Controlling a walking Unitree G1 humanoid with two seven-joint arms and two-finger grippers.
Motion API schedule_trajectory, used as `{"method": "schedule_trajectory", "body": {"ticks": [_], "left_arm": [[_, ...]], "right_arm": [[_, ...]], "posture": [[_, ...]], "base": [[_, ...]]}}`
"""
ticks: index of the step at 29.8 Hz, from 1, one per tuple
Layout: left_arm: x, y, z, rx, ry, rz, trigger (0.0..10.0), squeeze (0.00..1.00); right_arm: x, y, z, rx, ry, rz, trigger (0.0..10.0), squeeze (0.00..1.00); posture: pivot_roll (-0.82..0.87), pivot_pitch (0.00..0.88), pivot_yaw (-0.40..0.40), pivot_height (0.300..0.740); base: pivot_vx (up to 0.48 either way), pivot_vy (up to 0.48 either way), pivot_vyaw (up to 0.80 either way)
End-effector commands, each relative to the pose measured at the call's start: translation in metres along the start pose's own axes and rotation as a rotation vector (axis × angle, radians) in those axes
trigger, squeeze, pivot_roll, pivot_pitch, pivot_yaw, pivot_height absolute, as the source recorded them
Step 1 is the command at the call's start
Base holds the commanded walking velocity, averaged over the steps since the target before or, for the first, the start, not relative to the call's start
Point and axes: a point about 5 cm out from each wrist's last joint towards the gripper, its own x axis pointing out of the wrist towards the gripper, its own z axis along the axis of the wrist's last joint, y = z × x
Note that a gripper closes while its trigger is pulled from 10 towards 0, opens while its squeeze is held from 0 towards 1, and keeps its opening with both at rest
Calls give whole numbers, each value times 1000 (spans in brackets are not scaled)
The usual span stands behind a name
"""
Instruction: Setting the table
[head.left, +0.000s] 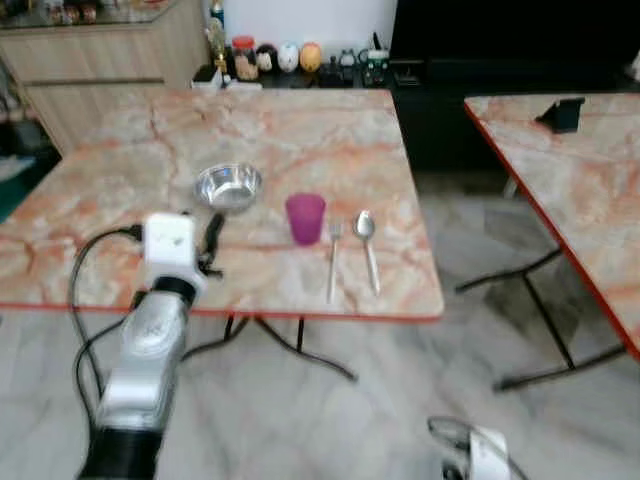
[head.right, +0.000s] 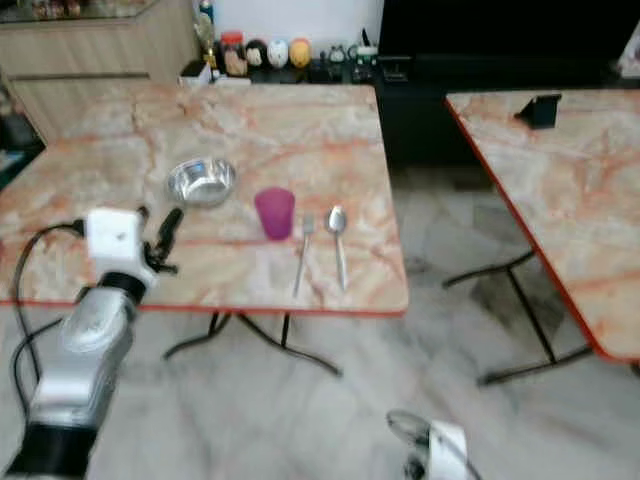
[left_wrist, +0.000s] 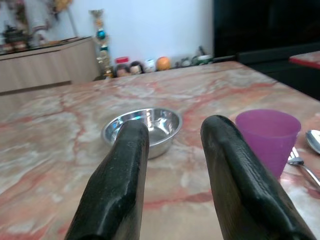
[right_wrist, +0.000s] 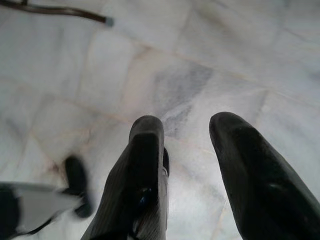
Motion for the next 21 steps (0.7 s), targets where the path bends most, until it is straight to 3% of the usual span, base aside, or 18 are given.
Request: {"method": "schedule_trajectory", "body": {"ticks": [1, 19, 21], "left_arm": [[-1, 8, 0, 30, -1, 19, 10000, 0], [-1, 13, 1, 35, 7, 51, 10000, 0], [-1, 12, 2, 30, 5, 53, 10000, 0]], "right_arm": [[1, 5, 3, 13, -8, 8, 10000, 0], [2, 2, 10, -2, -21, 3, 10000, 0], [2, 1, 11, -2, -25, 2, 10000, 0]], "posture": [[140, 0, -22, 740], [150, 0, -40, 740], [149, 0, -41, 740]], "base": [[0, 401, 0], [0, 395, 0], [0, 0, 0]]}}
